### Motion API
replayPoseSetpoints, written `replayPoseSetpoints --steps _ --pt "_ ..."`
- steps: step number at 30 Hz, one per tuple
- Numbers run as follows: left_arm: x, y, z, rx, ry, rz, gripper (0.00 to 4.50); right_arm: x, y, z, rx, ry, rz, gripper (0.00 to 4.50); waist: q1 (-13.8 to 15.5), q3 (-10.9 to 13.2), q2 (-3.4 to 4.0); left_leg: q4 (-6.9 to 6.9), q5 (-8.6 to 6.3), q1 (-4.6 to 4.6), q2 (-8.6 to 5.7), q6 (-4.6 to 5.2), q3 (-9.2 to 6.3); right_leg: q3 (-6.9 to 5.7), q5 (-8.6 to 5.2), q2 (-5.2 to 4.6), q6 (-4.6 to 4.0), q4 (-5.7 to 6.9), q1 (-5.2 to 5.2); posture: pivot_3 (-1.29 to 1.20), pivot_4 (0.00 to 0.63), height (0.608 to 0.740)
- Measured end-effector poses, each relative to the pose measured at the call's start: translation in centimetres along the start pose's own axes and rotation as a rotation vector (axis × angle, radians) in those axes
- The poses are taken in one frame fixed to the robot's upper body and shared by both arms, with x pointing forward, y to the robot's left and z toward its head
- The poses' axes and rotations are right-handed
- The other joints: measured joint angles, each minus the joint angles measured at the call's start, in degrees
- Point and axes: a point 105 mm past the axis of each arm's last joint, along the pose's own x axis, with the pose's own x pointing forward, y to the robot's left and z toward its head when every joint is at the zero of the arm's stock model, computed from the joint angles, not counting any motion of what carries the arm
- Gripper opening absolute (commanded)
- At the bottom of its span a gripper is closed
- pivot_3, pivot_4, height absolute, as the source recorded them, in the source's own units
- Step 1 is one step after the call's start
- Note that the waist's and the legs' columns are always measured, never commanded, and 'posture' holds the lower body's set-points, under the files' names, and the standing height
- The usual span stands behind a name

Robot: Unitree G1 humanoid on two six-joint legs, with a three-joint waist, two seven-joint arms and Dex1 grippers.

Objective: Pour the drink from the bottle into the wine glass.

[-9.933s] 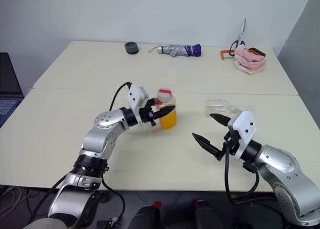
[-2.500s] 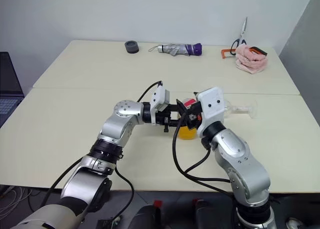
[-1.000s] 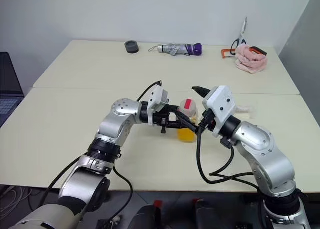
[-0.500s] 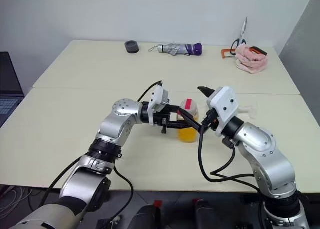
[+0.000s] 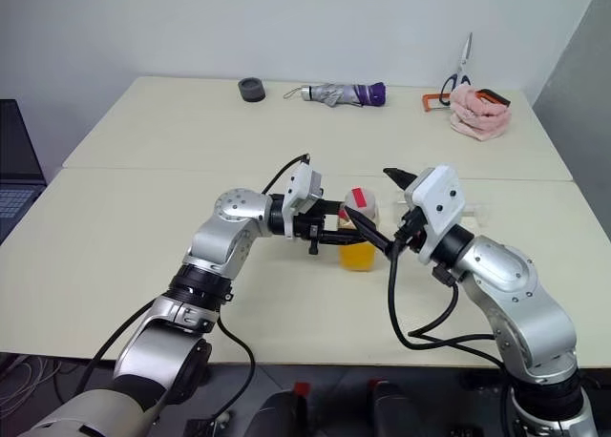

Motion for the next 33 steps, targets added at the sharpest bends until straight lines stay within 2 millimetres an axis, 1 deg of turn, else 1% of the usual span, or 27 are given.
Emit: replayPoseSetpoints --steps 11,17,33 --pt "-0.03 0.02 -0.04 0.006 -0.002 0.0 1.78 -0.33 0.01 0.1 0.009 0.005 0.003 4.41 0.0 0.0 0.0 0.0 0.0 0.0 0.0 0.0 0.0 0.0 0.0 0.0 0.0 0.0 0.0 0.0 0.15 0.74" --pt "-0.08 0.05 -0.13 0.002 0.001 0.002 1.78 -0.66 0.03 -0.18 0.006 0.022 0.005 4.41 0.0 0.0 0.0 0.0 0.0 0.0 0.0 0.0 0.01 0.0 0.0 0.0 0.0 0.0 0.0 0.0 0.15 0.74" --pt "-0.09 0.06 -0.14 0.002 0.001 0.003 1.77 -0.86 -0.05 -0.27 0.004 0.03 0.007 4.41 0.0 0.0 0.0 0.0 0.0 0.0 0.0 0.0 0.0 0.0 0.0 0.0 0.0 0.0 0.0 0.0 0.15 0.74"
